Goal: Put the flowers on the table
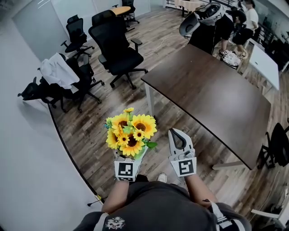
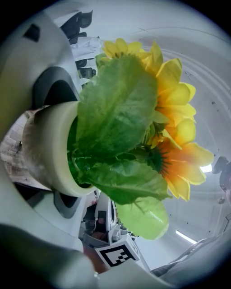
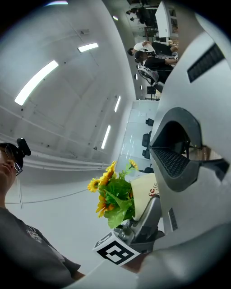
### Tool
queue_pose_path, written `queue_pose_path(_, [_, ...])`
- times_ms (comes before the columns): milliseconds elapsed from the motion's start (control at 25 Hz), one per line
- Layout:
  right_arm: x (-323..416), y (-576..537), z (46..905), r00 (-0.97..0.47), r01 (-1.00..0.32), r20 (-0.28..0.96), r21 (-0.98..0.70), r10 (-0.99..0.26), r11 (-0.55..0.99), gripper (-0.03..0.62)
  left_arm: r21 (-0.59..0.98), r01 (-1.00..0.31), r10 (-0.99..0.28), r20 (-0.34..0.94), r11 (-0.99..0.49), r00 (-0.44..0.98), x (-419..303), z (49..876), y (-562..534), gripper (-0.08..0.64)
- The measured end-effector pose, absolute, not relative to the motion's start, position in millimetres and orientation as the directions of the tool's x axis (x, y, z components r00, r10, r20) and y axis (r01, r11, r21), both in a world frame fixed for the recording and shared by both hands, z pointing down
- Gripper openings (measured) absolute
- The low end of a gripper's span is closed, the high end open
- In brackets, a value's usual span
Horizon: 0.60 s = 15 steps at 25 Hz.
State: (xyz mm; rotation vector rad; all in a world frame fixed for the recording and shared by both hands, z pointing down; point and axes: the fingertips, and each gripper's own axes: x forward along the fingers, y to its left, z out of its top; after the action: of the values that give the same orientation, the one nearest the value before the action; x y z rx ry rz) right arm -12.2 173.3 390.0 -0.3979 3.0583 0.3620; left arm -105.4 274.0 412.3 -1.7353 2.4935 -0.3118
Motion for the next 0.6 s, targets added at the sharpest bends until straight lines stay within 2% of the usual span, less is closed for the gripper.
queue_pose_path(600, [-44.3,73.6,409.5,-0.912,-0.406,-0.025,0.178,-0.409,0.896,0.026,-0.217,-0.97,-0.99,0.072,0.107,-0.125,-143.5,426.4,135.5,0.534])
